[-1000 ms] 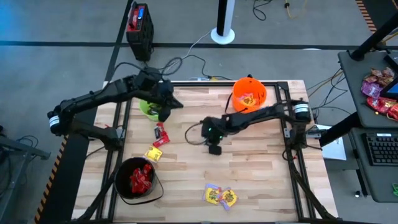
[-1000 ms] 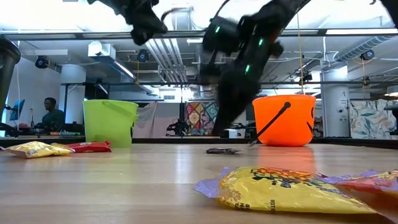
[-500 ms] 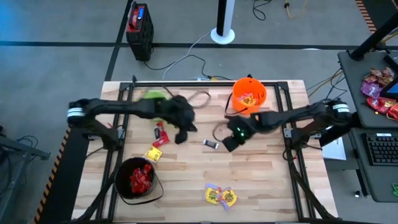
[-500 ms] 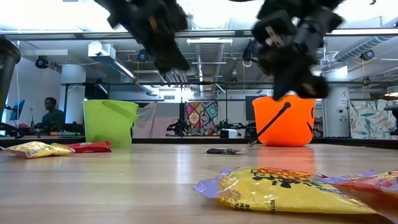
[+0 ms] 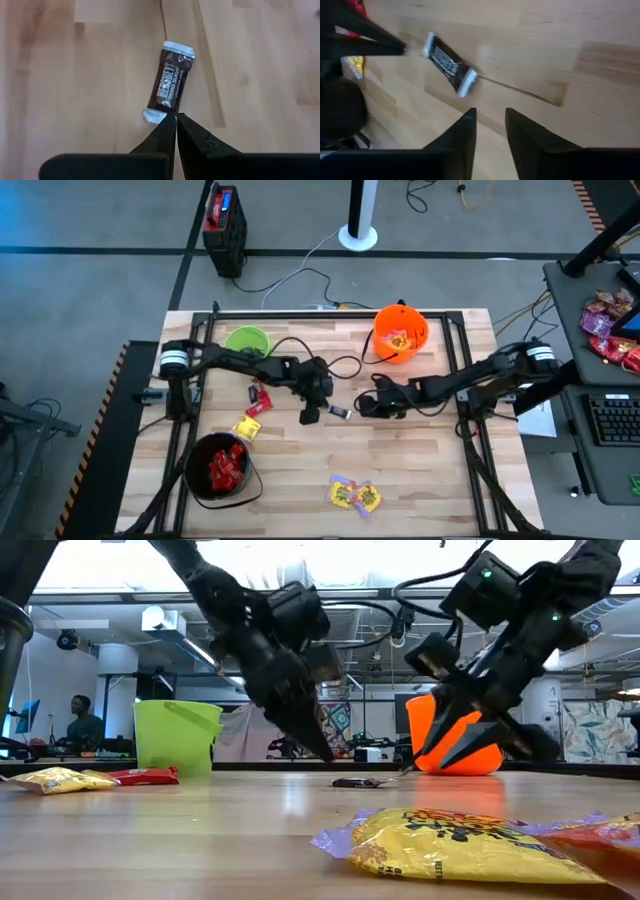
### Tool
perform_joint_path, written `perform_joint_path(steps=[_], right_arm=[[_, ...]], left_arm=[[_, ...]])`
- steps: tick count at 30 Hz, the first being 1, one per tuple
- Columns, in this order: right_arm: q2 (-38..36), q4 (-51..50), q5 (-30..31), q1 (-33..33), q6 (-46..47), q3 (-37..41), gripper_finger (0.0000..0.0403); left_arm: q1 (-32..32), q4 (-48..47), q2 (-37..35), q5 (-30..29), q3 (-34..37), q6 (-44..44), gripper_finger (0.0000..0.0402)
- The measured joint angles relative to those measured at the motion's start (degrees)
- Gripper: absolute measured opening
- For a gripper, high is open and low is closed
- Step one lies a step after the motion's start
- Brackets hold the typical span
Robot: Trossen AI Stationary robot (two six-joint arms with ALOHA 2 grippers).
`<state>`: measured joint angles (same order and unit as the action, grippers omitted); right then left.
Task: Sort candy by brand, put in halloween buckets
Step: Put the brown candy into the green bucket
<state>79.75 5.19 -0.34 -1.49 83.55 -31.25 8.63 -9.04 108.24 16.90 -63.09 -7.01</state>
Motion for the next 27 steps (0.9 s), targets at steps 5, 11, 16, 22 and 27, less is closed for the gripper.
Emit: perform_joint_path(steps=[5,11,16,22,27], right_arm=[[6.7,5.3,0.4,0.1,0.1,-1.8,0.0137],[13.1,15.4,0.6,0.1,2.0,-2.3,0.0185],[15.8,18.4,1.0,0.4,1.8,-2.2,0.0199],[15.8,19.1,1.0,0.6,-1.2,-2.2,0.0186],[16.3,19.9,1.7,0.7,-2.7,-2.2,0.0159]], left_arm=[[-0.2,5.4,3.8,0.2,0.0,1.8,0.0000],[-0.2,4.7,5.5,0.4,0.0,3.1,0.0000],[-0.2,5.3,6.4,0.7,0.0,3.2,0.0000],[-0.2,7.0,6.6,0.6,0.1,3.5,0.0000],[-0.2,7.2,6.7,0.5,0.1,3.5,0.0000]])
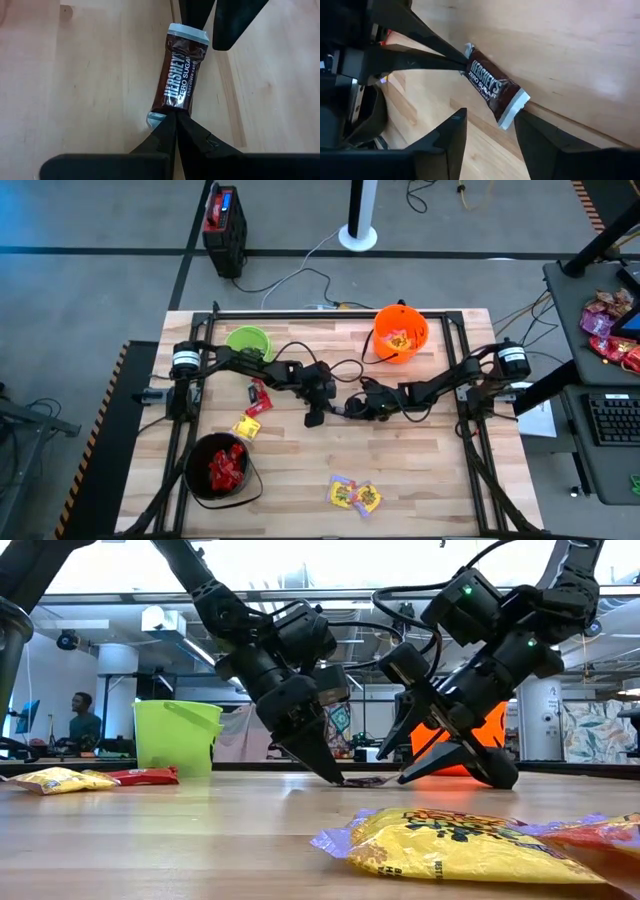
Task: Sort candy by brand, put in halloween buckets
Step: Put the brown candy into the green bucket
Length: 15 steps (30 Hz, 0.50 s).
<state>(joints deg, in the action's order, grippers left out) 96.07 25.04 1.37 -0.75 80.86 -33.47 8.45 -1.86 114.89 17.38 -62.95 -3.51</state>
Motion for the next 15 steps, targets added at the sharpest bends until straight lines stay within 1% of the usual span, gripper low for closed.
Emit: perform_joint_path(steps=[9,12,15], right_arm=[[2.4,5.1,1.4,0.3,-1.5,-0.6,0.0119],[3.4,4.2,1.4,0.2,-3.2,-1.4,0.0087],[3.7,0.9,2.3,0.3,-1.4,-2.5,0.0040]], left_arm=[[0.0,1.3,0.2,0.3,0.1,2.2,0.0000],[0.1,1.8,0.3,0.8,0.2,3.2,0.0000],[0.1,1.7,0.3,0.8,0.2,3.9,0.0000]])
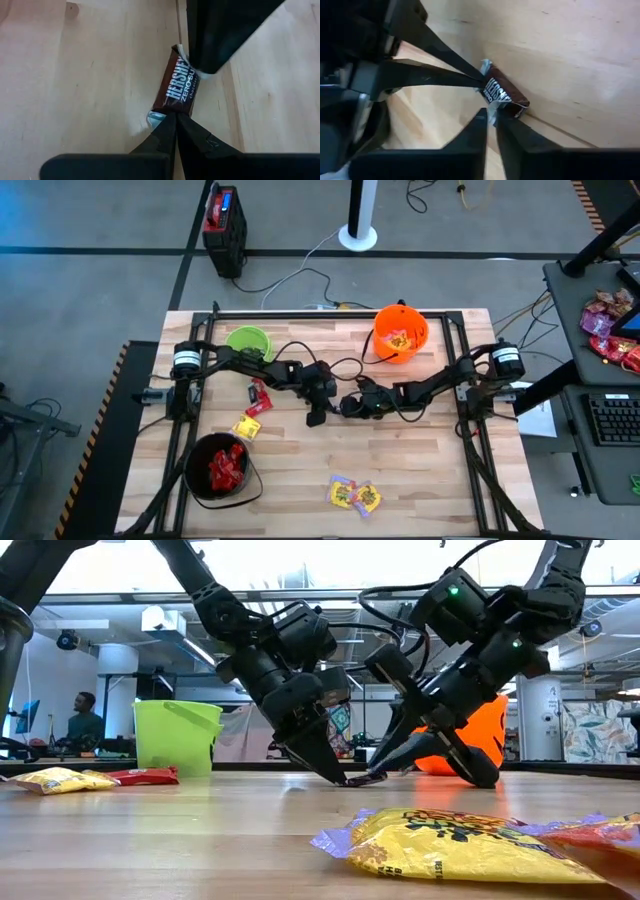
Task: Sort candy by brand, put in halloween buckets
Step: Put the brown candy into the green bucket
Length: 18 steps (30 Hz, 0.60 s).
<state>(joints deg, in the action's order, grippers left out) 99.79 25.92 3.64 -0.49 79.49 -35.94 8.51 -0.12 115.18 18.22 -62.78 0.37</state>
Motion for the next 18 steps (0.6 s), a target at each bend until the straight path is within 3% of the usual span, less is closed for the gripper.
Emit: perform_joint_path(steps=[2,11,18], right_arm=[[0.0,-2.1,0.7,0.0,-0.7,-0.6,0.0017],[-2.4,-3.6,0.9,0.0,-2.1,-1.3,0.0009],[-10.5,-20.7,2.1,0.4,-1.9,-0.9,0.0011]], left_arm=[[0.0,0.0,0.0,0.1,0.0,0.4,0.0000],[0.0,0.7,0.0,0.4,0.8,0.8,0.0000],[-0.1,1.0,-0.2,0.6,2.3,1.6,0.0000]])
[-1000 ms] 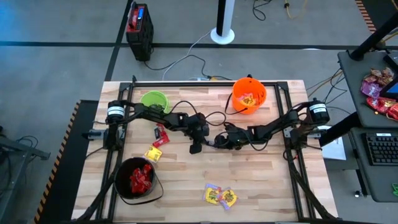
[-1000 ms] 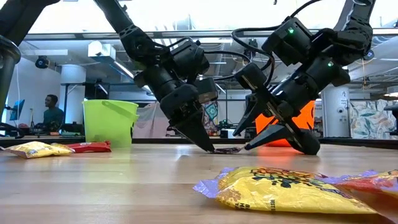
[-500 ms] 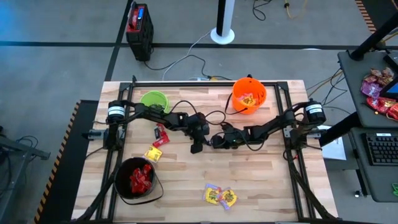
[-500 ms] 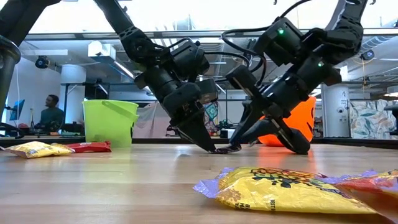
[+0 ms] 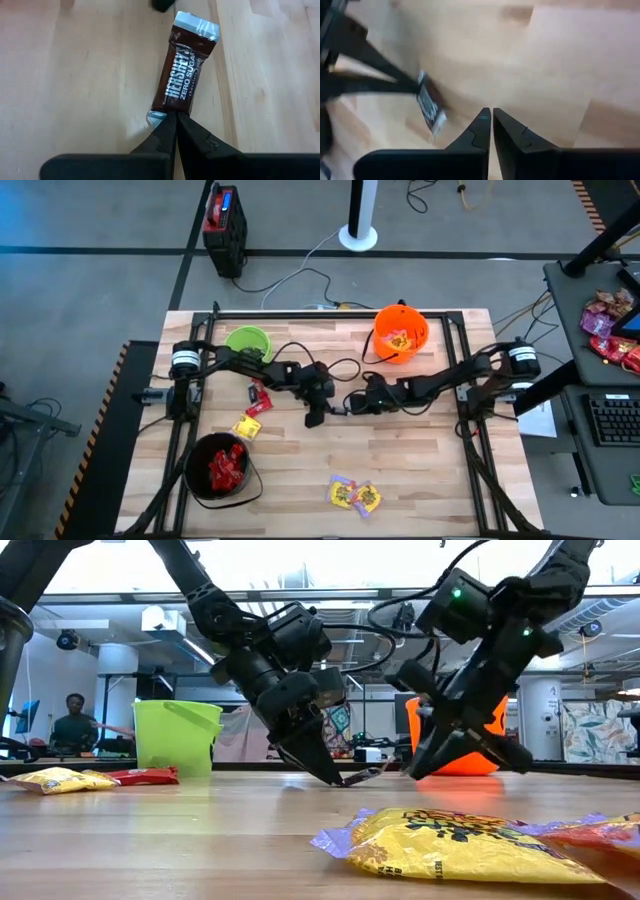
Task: Sort candy by brand, put in halloween buckets
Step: Put the brown candy into the green bucket
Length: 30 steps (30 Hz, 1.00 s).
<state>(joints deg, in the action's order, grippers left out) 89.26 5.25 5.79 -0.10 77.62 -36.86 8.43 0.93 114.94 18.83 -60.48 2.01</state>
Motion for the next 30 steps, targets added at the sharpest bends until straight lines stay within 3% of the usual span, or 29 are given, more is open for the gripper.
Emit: perform_joint_path(steps=[4,17,23,30], right_arm=[[-1.8,0.4,-3.4,0.0,-0.7,0.2,0.0037],[5.1,15.0,-7.2,0.1,3.4,-0.1,0.0205],[5.9,16.8,-6.2,0.1,3.5,-0.2,0.0229],[7.2,16.4,-4.2,0.3,2.0,-3.1,0.0227]], left_arm=[[0.0,0.1,-0.1,0.1,0.8,-0.2,0.0000],[0.1,1.4,0.0,0.1,2.2,0.3,0.0000],[0.1,1.5,0.0,-0.1,2.2,0.5,0.0000],[0.1,1.7,0.0,0.0,2.2,0.5,0.0000]])
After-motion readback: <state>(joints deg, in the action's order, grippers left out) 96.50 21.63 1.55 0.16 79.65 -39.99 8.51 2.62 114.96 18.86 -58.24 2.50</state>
